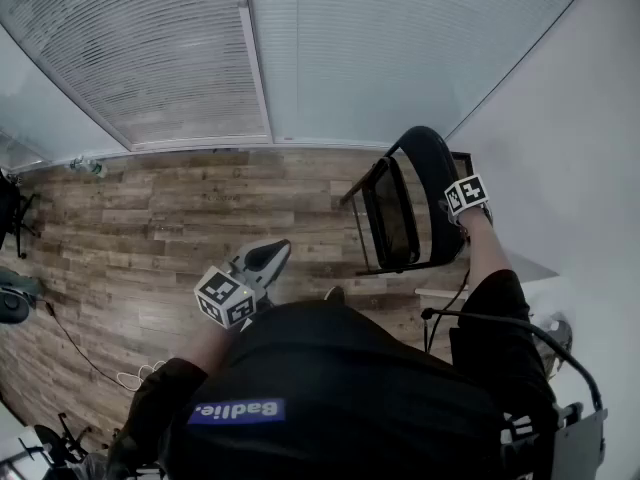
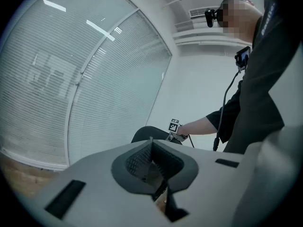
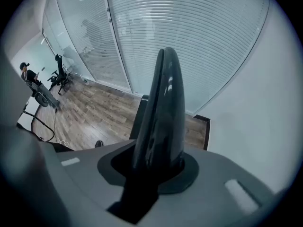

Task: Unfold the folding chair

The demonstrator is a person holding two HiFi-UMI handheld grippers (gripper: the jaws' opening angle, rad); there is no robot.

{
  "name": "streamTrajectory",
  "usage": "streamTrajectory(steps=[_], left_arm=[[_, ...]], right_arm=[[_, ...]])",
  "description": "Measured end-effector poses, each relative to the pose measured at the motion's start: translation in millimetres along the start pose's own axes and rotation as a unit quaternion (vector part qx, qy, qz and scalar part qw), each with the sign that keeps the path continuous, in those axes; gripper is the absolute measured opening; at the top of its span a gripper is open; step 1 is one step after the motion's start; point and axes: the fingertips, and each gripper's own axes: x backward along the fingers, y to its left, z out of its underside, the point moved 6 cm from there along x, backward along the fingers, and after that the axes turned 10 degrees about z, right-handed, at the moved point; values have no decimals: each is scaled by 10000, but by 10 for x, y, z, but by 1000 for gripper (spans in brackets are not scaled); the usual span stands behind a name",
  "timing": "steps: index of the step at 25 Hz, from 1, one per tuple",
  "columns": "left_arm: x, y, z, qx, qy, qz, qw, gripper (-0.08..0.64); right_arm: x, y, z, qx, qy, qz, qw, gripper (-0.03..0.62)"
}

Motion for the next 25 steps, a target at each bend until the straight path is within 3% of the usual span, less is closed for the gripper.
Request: streamTrajectory(steps=[25], left_arm=[[-180,33,63,101,100,74,9999,5]], right_arm=[[25,51,-4,38,-29,24,10000,101]])
